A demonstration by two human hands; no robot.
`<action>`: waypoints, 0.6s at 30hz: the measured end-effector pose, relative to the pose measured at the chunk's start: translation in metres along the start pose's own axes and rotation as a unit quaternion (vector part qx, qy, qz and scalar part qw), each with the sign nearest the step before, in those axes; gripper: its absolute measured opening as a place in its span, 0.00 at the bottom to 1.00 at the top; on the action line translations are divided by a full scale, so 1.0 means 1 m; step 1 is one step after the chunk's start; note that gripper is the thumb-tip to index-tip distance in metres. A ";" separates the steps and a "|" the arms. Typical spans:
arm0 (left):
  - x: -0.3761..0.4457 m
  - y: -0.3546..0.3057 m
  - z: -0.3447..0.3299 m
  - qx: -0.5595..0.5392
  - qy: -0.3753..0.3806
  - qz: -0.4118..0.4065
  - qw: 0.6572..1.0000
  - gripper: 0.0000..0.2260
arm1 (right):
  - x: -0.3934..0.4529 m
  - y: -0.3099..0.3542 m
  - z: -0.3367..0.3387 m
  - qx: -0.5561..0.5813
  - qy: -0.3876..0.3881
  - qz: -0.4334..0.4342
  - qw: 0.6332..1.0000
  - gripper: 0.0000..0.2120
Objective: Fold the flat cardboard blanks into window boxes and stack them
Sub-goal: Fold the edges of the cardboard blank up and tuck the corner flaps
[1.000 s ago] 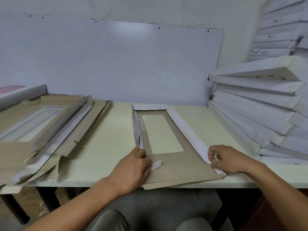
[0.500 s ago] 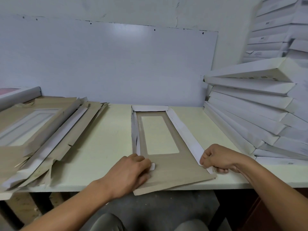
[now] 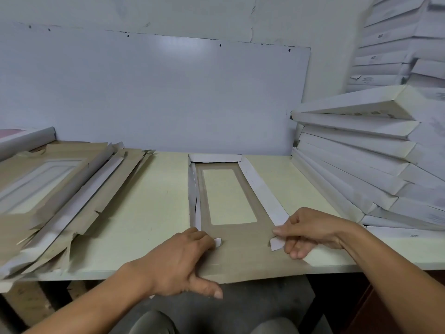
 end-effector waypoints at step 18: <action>-0.001 0.003 0.011 -0.048 -0.066 0.043 0.996 0.11 | -0.021 0.014 0.012 -0.274 -0.158 0.242 0.917 0.02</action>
Point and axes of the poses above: each hand's wrist, its own x-axis towards the middle knuckle, its own z-axis out of the back of the hand, y = z × x, the point moved 9 cm from there along x, towards the middle knuckle, and after that the axes turned 6 degrees about z, right-handed, at the moved point
